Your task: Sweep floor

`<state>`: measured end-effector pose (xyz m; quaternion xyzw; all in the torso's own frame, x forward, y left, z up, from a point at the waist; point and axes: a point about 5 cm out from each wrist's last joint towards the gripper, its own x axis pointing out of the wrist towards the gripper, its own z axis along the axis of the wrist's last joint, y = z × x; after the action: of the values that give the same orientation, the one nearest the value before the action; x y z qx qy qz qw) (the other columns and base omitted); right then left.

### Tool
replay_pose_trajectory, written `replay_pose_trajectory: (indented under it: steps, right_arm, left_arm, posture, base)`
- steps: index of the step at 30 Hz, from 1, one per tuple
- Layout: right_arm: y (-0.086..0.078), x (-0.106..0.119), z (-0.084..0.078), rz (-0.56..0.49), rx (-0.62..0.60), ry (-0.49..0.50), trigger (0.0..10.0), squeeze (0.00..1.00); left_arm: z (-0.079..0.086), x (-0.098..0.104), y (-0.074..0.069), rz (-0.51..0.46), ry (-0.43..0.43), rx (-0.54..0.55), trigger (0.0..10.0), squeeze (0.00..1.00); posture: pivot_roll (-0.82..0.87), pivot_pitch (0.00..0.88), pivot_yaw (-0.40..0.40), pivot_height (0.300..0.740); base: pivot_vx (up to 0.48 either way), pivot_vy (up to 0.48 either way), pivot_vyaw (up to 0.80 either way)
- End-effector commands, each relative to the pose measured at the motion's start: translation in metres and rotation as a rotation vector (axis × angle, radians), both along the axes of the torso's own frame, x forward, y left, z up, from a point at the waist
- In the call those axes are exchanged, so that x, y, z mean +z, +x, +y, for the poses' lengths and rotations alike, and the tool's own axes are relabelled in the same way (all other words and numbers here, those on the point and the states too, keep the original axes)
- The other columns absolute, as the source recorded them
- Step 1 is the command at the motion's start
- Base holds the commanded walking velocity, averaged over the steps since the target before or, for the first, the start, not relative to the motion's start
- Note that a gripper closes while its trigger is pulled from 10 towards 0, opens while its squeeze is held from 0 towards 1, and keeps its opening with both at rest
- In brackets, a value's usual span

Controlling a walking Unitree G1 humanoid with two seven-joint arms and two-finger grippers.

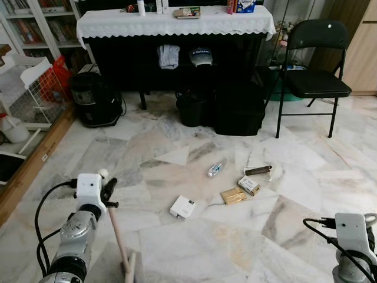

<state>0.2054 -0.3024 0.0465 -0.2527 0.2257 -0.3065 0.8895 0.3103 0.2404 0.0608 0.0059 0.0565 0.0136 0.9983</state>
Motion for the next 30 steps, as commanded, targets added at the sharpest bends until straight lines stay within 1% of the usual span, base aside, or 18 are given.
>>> replay_pose_trajectory:
  steps: [1,2,3,4,7,9,12,18,19,22,23,25,26,30]
  right_arm:
    - [0.007,0.014,0.003,-0.044,0.030,-0.050,10.0,0.00]
    - [0.009,0.016,0.004,-0.069,0.037,-0.047,10.0,0.00]
    - [0.014,0.022,0.007,-0.103,0.062,-0.064,10.0,0.00]
    - [0.014,0.022,0.007,-0.103,0.062,-0.064,10.0,0.00]
    - [0.023,0.031,0.013,-0.177,0.106,-0.085,10.0,0.00]
    - [0.027,0.034,0.016,-0.202,0.133,-0.095,10.0,0.00]
    - [0.035,0.036,0.023,-0.249,0.169,-0.063,10.0,0.00]
    - [0.044,0.039,0.032,-0.307,0.223,-0.025,10.0,0.00]
    - [0.046,0.039,0.033,-0.343,0.209,0.037,10.0,0.00]
    - [0.050,0.036,0.036,-0.371,0.204,0.123,10.0,0.00]
    - [0.054,0.037,0.040,-0.411,0.226,0.168,10.0,0.00]
    - [0.058,0.040,0.045,-0.437,0.257,0.182,10.0,0.00]
    - [0.061,0.043,0.048,-0.468,0.270,0.199,10.0,0.00]
    - [0.068,0.047,0.055,-0.516,0.306,0.240,10.0,0.00]
  left_arm:
    - [-0.001,0.024,0.013,-0.096,-0.040,0.013,10.0,0.00]
    - [-0.001,0.028,0.014,-0.112,-0.047,0.016,10.0,0.00]
    - [-0.001,0.036,0.019,-0.142,-0.068,0.028,10.0,0.00]
    - [-0.001,0.036,0.019,-0.142,-0.068,0.028,10.0,0.00]
    - [-0.003,0.048,0.024,-0.183,-0.095,0.033,10.0,0.00]
    - [-0.005,0.051,0.025,-0.193,-0.105,0.027,10.0,0.00]
    - [-0.010,0.058,0.028,-0.217,-0.119,0.019,10.0,0.00]
    - [-0.015,0.069,0.030,-0.260,-0.151,0.022,10.0,0.00]
    - [-0.018,0.076,0.031,-0.292,-0.159,0.025,10.0,0.00]
    - [-0.021,0.082,0.032,-0.321,-0.171,0.027,10.0,0.00]
    - [-0.025,0.086,0.034,-0.336,-0.179,0.019,10.0,0.00]
    - [-0.029,0.087,0.035,-0.338,-0.182,0.009,10.0,0.00]
    - [-0.032,0.087,0.035,-0.339,-0.188,0.001,10.0,0.00]
    - [-0.040,0.084,0.035,-0.331,-0.209,-0.012,10.0,0.00]
  posture:
    - [-0.15,0.009,0.001,0.740]
    - [-0.14,0.008,0.001,0.740]
    - [-0.14,0.012,0.001,0.740]
    - [-0.14,0.012,0.001,0.740]
    - [-0.14,0.014,0.004,0.740]
    - [-0.14,0.014,0.004,0.740]
    - [-0.14,0.014,0.005,0.740]
    - [-0.14,0.013,0.003,0.740]
    - [-0.14,0.015,0.004,0.740]
    - [-0.14,0.016,0.004,0.740]
    - [-0.14,0.016,0.006,0.740]
    - [-0.15,0.015,0.006,0.740]
    - [-0.15,0.015,0.006,0.740]
    - [-0.15,0.008,0.004,0.740]
  base:
    - [0.000,0.000,0.00]
    - [0.000,0.000,0.00]
    - [0.000,0.000,0.00]
    - [0.000,0.000,0.00]
    - [0.000,0.000,0.00]
    - [0.000,0.000,0.00]
    - [0.000,0.000,0.00]
    - [0.000,0.000,0.00]
    - [0.000,0.000,0.00]
    - [0.000,0.000,0.00]
    - [0.000,0.000,0.00]
    - [0.000,0.000,0.00]
    - [0.000,0.000,0.00]
    - [0.000,0.000,0.00]
